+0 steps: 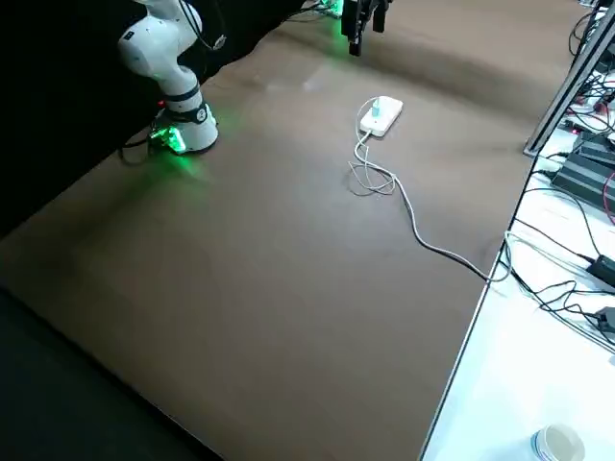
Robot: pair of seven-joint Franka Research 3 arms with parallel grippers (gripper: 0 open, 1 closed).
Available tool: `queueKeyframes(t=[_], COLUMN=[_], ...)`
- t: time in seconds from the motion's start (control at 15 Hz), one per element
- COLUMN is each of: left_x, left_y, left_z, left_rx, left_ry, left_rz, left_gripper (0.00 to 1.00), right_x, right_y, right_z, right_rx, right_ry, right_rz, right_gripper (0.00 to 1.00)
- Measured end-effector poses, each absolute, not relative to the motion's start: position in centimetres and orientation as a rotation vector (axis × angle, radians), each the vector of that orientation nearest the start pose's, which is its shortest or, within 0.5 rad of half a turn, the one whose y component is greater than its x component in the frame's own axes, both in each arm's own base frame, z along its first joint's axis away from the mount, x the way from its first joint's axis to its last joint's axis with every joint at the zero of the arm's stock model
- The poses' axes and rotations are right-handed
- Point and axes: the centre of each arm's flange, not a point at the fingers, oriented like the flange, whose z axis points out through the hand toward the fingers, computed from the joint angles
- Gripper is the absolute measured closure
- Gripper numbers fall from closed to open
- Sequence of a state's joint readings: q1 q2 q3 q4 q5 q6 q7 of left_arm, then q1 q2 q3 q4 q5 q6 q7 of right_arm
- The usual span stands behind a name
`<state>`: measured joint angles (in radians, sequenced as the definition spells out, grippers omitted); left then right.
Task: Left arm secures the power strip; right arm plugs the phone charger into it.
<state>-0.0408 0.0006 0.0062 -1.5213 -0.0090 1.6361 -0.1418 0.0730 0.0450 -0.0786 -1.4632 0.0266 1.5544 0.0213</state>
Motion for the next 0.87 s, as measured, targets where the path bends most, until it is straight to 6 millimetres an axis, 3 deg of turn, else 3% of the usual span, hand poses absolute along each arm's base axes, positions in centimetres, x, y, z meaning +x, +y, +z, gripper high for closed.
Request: queueKeyframes(t=[0.87], left_x=[55.65], left_y=[-2.43], left_z=[64.75], left_rx=[-3.151], left_ry=[-0.148], left_rz=[-0.097], left_gripper=[0.0], right_x=[56.83], right_y=[0.12], right_z=[64.68], right_rx=[-3.117], right_ry=[0.038], right_rz=[-0.066], right_gripper=[0.0])
